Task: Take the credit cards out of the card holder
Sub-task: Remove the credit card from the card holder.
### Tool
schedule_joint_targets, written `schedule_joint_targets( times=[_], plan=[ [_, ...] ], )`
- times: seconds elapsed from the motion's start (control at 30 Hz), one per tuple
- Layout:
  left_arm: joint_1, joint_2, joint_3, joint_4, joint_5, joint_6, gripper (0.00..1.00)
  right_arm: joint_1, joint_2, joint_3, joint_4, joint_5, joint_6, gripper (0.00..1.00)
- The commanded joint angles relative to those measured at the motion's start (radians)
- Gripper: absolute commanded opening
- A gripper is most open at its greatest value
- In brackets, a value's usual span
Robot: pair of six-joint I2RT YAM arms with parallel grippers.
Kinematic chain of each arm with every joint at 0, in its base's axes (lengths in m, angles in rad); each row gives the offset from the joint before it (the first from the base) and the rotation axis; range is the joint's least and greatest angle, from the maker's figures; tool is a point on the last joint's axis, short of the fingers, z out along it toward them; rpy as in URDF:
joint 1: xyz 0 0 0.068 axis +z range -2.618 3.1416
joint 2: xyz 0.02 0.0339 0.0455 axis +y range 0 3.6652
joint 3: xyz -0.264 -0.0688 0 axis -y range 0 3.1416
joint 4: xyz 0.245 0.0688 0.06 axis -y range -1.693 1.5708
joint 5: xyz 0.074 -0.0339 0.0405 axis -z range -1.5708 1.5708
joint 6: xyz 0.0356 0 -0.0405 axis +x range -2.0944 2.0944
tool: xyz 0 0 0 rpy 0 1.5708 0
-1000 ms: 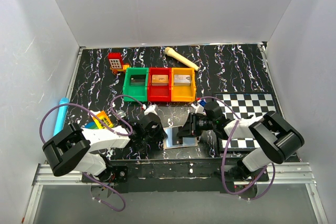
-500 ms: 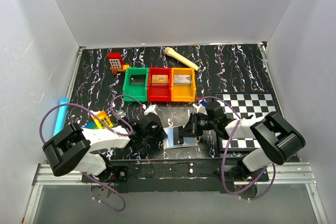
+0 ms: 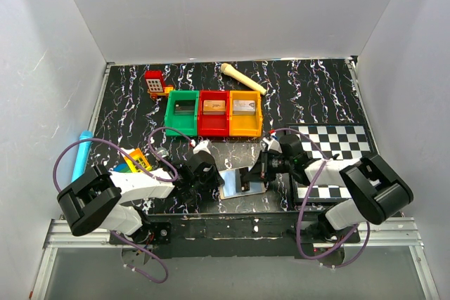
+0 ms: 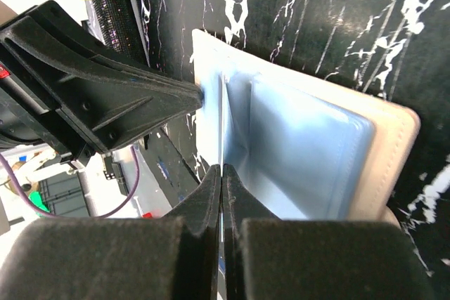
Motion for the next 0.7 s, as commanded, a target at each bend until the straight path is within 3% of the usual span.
schedule_joint_targets(
  times=[0.0,0.37,0.53,0.67],
  plan=[
    [0.009,0.0,-0.008,-0.022,-0.004,0.01,0.0,-0.041,-0.067,-0.005,-0.08,0.004,-0.055,0.01],
    [0.009,-0.035,0.01,-0.017,-0.006,0.05,0.02,-0.091,-0.243,0.101,-0.409,0.052,-0.209,0.01],
    [0.009,-0.096,0.036,-0.01,-0.013,0.088,0.36,-0.091,-0.347,0.184,-0.59,0.104,-0.281,0.01],
    [0.009,-0.147,0.093,-0.057,-0.021,0.115,0.5,-0.091,-0.43,0.244,-0.694,0.134,-0.324,0.01]
  ],
)
